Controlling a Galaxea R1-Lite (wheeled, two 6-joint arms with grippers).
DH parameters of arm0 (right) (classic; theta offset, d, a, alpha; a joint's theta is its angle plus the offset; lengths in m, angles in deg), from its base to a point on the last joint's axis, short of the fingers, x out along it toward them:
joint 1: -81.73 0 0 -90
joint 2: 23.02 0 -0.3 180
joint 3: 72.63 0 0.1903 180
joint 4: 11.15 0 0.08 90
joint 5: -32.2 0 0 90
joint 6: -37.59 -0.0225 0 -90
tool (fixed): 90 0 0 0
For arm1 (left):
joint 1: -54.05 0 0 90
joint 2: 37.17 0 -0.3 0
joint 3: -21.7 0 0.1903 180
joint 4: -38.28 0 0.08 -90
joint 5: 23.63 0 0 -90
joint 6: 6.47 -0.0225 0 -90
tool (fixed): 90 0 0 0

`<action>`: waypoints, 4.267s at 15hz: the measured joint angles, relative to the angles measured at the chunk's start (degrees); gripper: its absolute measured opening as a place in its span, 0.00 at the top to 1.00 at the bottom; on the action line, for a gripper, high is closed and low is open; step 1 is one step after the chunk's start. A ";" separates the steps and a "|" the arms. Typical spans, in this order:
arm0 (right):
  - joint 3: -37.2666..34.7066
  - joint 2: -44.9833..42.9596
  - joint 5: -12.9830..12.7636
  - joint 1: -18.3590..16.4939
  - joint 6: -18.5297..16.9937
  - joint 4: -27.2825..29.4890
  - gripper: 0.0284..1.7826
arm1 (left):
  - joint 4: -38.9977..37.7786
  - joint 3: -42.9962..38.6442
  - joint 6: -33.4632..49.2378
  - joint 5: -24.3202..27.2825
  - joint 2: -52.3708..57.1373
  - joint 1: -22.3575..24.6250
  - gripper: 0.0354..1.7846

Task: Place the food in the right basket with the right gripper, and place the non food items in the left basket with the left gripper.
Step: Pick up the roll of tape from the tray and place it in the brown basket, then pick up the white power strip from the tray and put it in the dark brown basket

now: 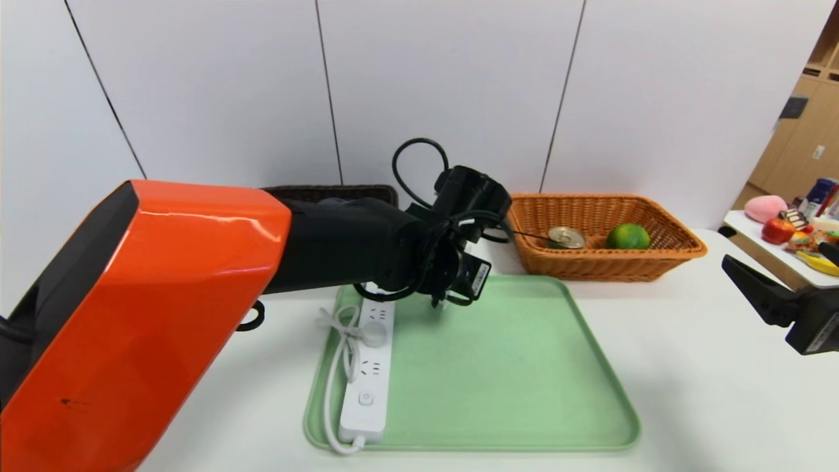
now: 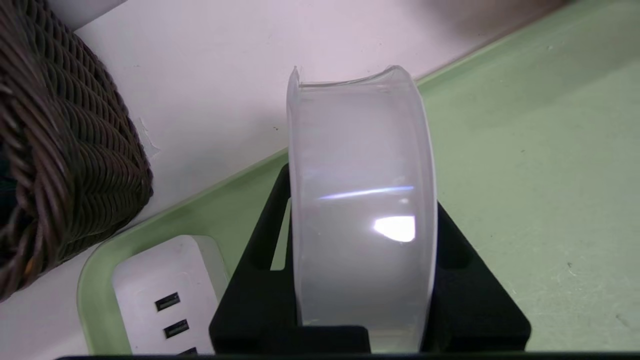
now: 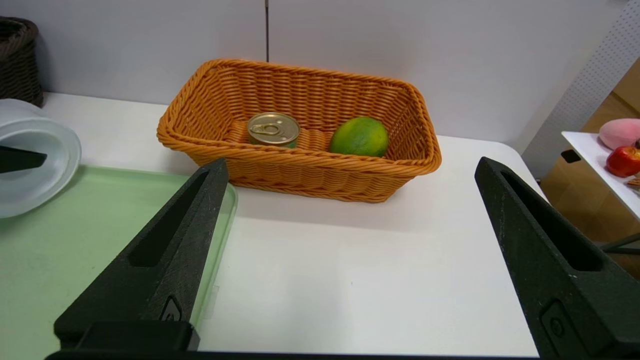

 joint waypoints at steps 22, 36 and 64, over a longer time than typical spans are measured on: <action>-0.55 -2.78 3.19 -0.06 0.38 -0.39 0.05 | -40.06 -25.08 -15.84 4.94 16.80 33.90 0.68; -1.07 -3.78 3.16 -0.06 0.33 -0.17 0.05 | -43.96 -26.60 -12.53 4.83 7.06 35.54 0.68; -2.97 -4.96 3.33 0.00 0.95 -0.16 0.05 | -21.30 -54.36 -29.67 25.30 47.23 24.11 0.07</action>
